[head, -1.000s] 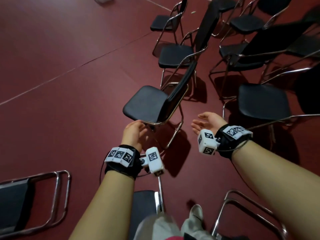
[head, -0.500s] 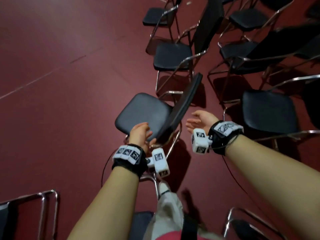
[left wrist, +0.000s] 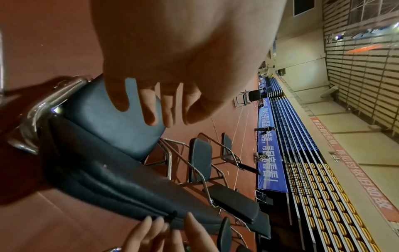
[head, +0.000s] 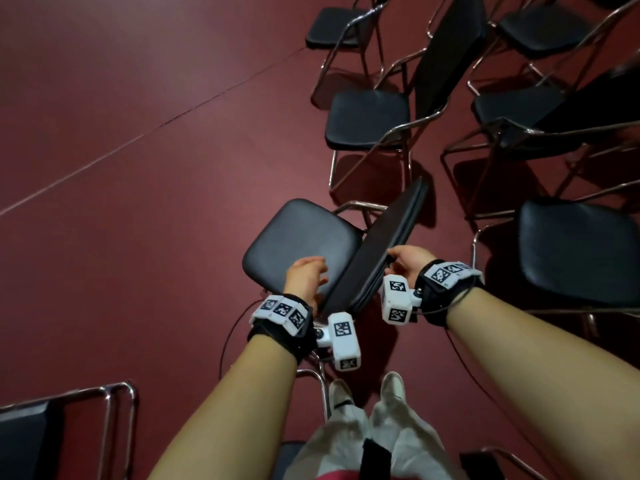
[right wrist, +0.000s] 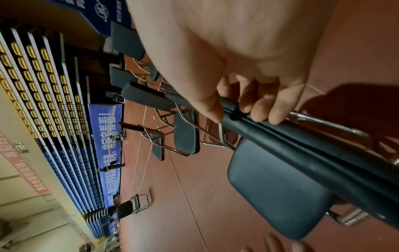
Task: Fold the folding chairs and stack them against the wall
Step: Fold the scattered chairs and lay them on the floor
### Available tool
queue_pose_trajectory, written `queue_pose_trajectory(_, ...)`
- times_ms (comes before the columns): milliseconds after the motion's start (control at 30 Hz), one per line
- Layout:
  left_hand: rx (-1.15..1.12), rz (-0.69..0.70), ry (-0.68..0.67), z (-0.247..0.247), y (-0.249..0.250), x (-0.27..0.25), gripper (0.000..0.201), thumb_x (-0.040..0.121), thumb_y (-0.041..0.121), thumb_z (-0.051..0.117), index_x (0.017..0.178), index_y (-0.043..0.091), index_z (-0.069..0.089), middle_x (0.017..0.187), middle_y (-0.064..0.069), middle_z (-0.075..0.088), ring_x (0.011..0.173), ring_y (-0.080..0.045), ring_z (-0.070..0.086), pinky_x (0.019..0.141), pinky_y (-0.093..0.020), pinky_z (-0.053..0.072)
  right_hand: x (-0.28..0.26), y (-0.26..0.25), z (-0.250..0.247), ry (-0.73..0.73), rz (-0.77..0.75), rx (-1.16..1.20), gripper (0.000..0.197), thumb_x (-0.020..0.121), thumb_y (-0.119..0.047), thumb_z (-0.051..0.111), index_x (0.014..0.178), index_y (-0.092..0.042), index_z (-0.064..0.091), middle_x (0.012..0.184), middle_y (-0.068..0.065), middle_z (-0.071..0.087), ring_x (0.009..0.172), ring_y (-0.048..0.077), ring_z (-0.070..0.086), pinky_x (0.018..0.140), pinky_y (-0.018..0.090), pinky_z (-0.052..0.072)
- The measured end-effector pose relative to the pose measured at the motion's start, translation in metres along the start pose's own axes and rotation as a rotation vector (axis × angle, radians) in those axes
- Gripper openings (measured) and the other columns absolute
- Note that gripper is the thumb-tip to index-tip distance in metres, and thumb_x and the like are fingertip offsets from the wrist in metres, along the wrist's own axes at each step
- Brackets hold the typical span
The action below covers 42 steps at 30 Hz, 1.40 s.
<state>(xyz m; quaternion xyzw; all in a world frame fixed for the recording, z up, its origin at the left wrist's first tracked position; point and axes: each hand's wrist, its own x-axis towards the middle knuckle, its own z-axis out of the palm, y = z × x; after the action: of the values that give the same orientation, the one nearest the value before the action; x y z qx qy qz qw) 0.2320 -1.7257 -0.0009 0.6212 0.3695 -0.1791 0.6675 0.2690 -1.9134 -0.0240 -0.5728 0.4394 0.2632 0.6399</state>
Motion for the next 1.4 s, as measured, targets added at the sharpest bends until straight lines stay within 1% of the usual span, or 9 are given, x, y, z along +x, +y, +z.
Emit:
queue_pose_trajectory(200,0.092,-0.019,-0.005,0.014,0.003,0.0,0.015,0.096,0.008,0.055,0.104,0.013,0.066,0.102,-0.007,0.064,0.097,-0.024,0.06,0.087,-0.035,0.048,0.007,-0.021,0.008,-0.138,0.043,-0.018,0.006,0.095,-0.01,0.055,0.09,-0.009,0.051,0.064,0.004,0.042,0.055,0.019,0.05,0.051,0.026,0.053)
queue_pose_trajectory(300,0.057,-0.003,0.052,0.011,0.0,0.0,0.01,0.094,0.006,0.059,0.097,0.01,0.068,0.085,-0.007,0.064,0.077,-0.018,0.061,0.067,-0.027,0.049,0.001,-0.031,0.024,-0.261,0.037,-0.018,0.007,0.094,-0.012,0.055,0.089,-0.009,0.051,0.059,0.004,0.048,0.055,0.017,0.051,0.055,0.027,0.053)
queue_pose_trajectory(433,0.058,0.089,0.143,0.004,-0.004,0.005,0.028,0.083,-0.007,0.052,0.096,0.011,0.07,0.079,-0.006,0.064,0.075,-0.021,0.059,0.074,-0.033,0.053,-0.009,-0.039,0.041,-0.343,-0.018,-0.118,0.002,0.096,-0.013,0.052,0.096,-0.014,0.051,0.075,0.007,0.053,0.063,0.021,0.058,0.052,0.029,0.054)
queue_pose_trajectory(600,0.17,0.185,0.179,-0.002,-0.009,0.011,0.049,0.08,-0.012,0.056,0.117,0.02,0.054,0.099,0.005,0.058,0.077,-0.013,0.06,0.061,-0.017,0.051,0.0,-0.032,0.046,-0.372,-0.113,-0.157,0.047,0.095,-0.006,0.052,0.128,-0.037,0.039,0.105,0.012,0.057,0.078,0.028,0.061,0.069,0.041,0.053)
queue_pose_trajectory(733,0.199,0.155,0.247,-0.008,-0.025,0.027,0.055,0.076,-0.002,0.065,0.118,0.03,0.051,0.117,-0.006,0.062,0.099,-0.024,0.065,0.086,-0.033,0.057,0.004,-0.028,0.053,-0.385,-0.126,-0.119,0.052,0.096,-0.009,0.052,0.136,-0.041,0.042,0.11,0.01,0.059,0.084,0.027,0.062,0.074,0.04,0.053)
queue_pose_trajectory(933,0.075,0.144,0.285,-0.011,-0.036,0.049,0.039,0.082,0.003,0.07,0.107,0.023,0.048,0.098,0.001,0.062,0.093,-0.019,0.063,0.084,-0.028,0.05,0.022,-0.025,0.053,-0.288,-0.051,-0.027,0.03,0.098,-0.012,0.051,0.123,-0.029,0.052,0.103,0.008,0.06,0.086,0.028,0.063,0.086,0.043,0.055)
queue_pose_trajectory(1033,-0.005,0.133,0.312,-0.016,-0.034,0.061,0.041,0.081,0.002,0.069,0.112,0.021,0.05,0.093,0.002,0.061,0.091,-0.021,0.065,0.085,-0.03,0.054,0.038,-0.015,0.05,-0.14,0.046,-0.026,0.019,0.096,-0.015,0.053,0.115,-0.014,0.051,0.085,0.008,0.057,0.061,0.022,0.058,0.068,0.034,0.051)
queue_pose_trajectory(1133,-0.07,0.143,0.316,-0.027,-0.023,0.07,0.041,0.084,0.001,0.067,0.117,0.018,0.051,0.087,0.005,0.059,0.076,-0.012,0.059,0.063,-0.017,0.049,0.056,-0.001,0.039,-0.006,0.088,-0.037,0.015,0.091,-0.014,0.056,0.104,-0.008,0.051,0.09,0.011,0.056,0.06,0.022,0.055,0.059,0.03,0.049)
queue_pose_trajectory(1400,-0.194,0.113,0.305,-0.063,-0.004,0.11,0.056,0.073,0.027,0.068,0.126,0.025,0.052,0.111,-0.002,0.067,0.102,-0.024,0.066,0.093,-0.043,0.055,0.088,0.031,0.04,0.14,0.12,-0.197,0.019,0.091,-0.018,0.063,0.078,-0.009,0.054,0.076,0.011,0.048,0.063,0.022,0.046,0.073,0.04,0.045)
